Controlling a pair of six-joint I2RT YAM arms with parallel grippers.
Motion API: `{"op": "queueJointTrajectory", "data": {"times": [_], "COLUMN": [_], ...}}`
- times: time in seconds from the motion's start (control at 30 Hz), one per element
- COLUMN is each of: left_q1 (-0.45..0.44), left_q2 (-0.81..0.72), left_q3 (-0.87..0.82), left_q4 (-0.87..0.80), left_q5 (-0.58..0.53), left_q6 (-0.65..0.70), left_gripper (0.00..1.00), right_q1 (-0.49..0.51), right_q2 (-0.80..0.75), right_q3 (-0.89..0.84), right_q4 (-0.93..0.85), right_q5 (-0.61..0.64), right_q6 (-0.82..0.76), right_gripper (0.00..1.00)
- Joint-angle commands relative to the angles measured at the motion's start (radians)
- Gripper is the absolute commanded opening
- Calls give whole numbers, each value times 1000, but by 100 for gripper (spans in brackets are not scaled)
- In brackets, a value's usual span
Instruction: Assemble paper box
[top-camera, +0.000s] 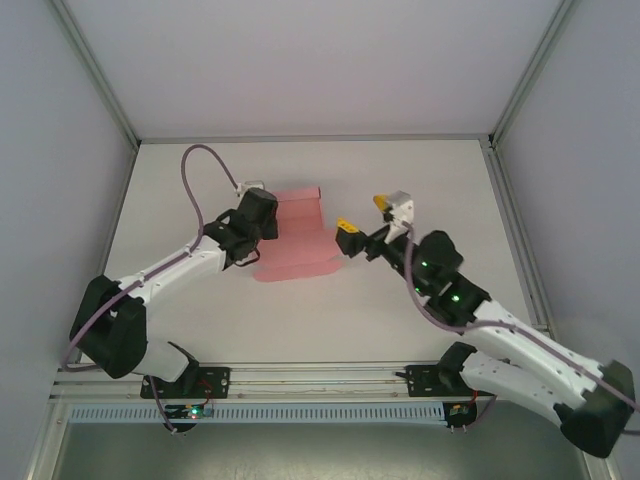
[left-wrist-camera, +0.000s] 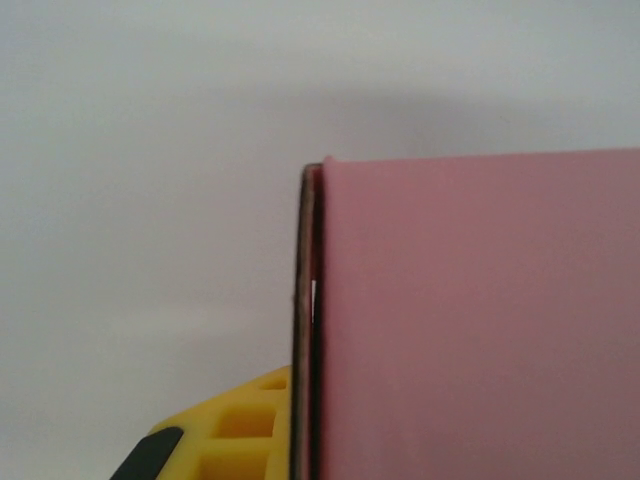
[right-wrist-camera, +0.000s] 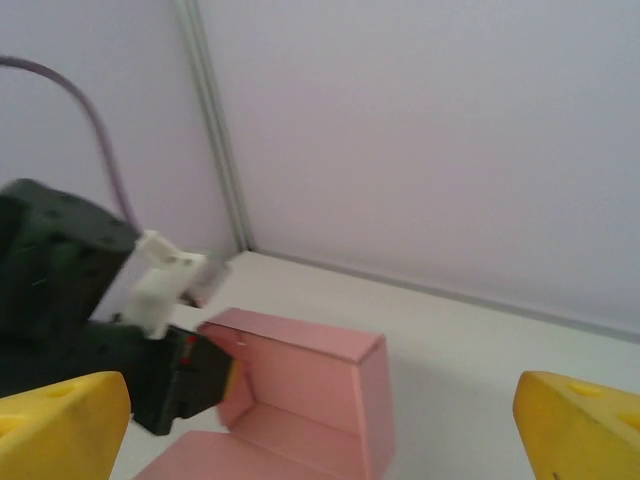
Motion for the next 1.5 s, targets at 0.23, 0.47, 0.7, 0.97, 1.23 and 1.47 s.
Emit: {"op": "queueJointTrajectory", "data": {"times": [0.23,0.47,0.7,0.97,1.23,1.47], "left_q1": [-20,-155,-240,-313,-367,-376], "left_q2": [92,330,619,738,799,743], "left_q3": [322,454,657,647,604,641], "left_q4": [-594,-724,-782,-600,-427,-455], "left_q5": [459,119,16,-104,-242,-204], "left_q6": [981,1139,1134,1211,1216,1186], "left_gripper": [3,1,0,0,11,33], "right_q1": [-149,-213,-239,-264,-283,-302], "right_q2": [-325,-415,-408,-410,-426,-434], "right_q3": [-93,-124,-129,-136,-156,-162], "right_q4": [-418,-529,-545,-555,-563,-574], "right_q5": [93,92,89,85,73,49], "right_q6": [172,224,240,239,247,264], "right_gripper": [98,98,98,98,98,98]}}
